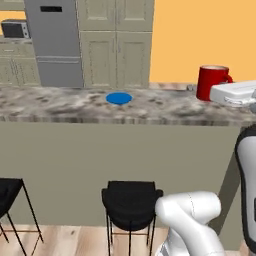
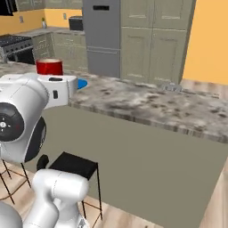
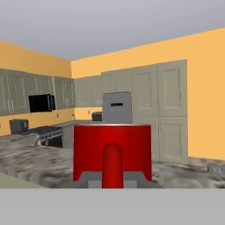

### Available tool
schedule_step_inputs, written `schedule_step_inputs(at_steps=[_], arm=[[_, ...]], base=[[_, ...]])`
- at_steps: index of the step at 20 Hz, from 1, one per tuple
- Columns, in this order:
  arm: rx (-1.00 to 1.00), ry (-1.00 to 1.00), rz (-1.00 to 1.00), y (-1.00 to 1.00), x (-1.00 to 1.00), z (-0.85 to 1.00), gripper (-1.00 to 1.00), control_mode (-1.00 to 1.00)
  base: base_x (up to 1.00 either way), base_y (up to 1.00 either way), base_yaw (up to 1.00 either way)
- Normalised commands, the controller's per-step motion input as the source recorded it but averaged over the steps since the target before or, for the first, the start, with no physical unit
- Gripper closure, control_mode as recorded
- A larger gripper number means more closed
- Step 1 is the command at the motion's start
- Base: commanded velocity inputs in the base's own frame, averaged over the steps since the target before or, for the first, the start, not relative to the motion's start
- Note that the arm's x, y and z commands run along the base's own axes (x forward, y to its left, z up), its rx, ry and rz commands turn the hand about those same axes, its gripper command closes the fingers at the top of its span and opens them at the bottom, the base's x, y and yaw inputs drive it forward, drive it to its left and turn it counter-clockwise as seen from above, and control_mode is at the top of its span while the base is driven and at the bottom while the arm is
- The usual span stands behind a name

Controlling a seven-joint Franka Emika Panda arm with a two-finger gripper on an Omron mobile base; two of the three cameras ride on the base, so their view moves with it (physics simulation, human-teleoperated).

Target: Pick the cup of tea, navigate to the dining table, and place it on the saucer.

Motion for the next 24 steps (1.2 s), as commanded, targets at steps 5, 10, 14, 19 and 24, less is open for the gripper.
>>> schedule_step_inputs(at_steps=[5,10,14,19,24], arm=[[0.0,0.0,0.0,0.0,0.0,0.0,1.0,1.0],[0.0,0.0,0.0,0.0,0.0,0.0,1.0,1.0],[0.0,0.0,0.0,0.0,0.0,0.0,1.0,1.0],[0.0,0.0,0.0,0.0,0.0,0.0,1.0,1.0],[0.0,0.0,0.0,0.0,0.0,0.0,1.0,1.0]], base=[[0.98,-0.34,0.63],[0.62,-0.26,0.27],[0.11,0.05,0.0],[-0.02,0.01,0.0],[0.02,0.0,0.0]])
